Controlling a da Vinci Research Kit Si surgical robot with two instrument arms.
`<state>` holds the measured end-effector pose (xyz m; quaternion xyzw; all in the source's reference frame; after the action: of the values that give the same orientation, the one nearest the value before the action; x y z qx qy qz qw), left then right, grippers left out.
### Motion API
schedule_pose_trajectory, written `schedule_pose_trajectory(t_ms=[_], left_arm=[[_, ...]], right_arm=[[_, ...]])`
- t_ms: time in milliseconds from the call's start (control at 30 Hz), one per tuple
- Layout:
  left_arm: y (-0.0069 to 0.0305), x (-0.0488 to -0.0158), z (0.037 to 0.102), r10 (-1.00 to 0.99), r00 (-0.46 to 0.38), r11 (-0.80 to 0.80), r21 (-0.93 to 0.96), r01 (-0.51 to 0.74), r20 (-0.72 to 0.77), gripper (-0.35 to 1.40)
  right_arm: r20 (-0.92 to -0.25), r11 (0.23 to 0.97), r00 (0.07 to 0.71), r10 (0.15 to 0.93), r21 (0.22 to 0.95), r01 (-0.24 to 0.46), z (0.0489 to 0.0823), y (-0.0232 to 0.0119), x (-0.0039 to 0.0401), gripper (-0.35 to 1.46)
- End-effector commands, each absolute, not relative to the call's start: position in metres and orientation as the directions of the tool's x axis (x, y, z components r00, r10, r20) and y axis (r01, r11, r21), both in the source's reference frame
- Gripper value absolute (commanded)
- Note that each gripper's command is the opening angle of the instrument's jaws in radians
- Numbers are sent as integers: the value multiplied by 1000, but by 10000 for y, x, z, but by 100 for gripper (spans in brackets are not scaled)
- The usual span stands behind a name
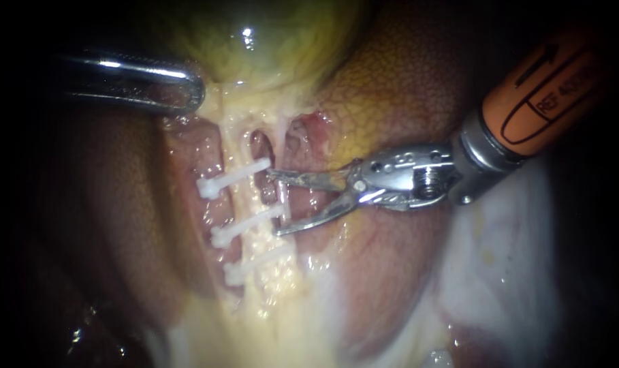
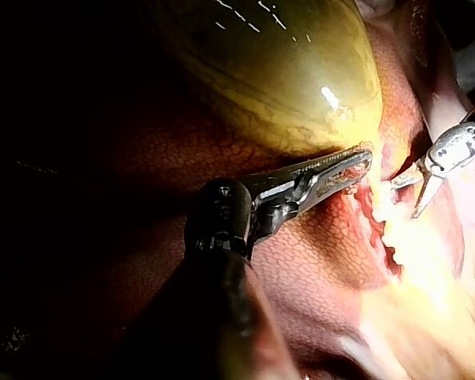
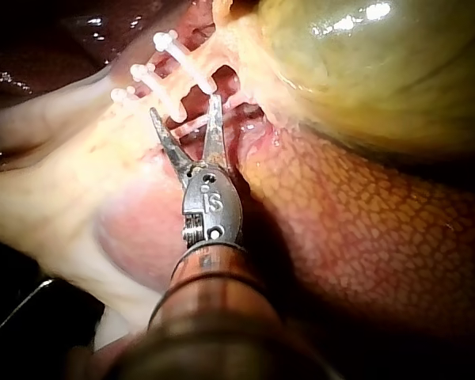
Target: Go to the cutting position left tube
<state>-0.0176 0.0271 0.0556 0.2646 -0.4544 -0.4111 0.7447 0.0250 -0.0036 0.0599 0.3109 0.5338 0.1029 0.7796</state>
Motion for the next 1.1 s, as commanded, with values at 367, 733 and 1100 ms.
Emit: schedule_pose_trajectory(t_ms=[367,733,1100], left_arm=[[269,-178,558,-852,251,523,769,369,459,-35],[268,-180,559,-852,251,523,769,367,459,-35],[268,-180,560,-852,251,523,769,367,460,-35]], right_arm=[[-751,706,335,569,655,269,598,-33,276,136],[-729,644,287,621,684,343,593,-39,301,131],[-718,625,248,650,691,364,593,-41,327,129]])
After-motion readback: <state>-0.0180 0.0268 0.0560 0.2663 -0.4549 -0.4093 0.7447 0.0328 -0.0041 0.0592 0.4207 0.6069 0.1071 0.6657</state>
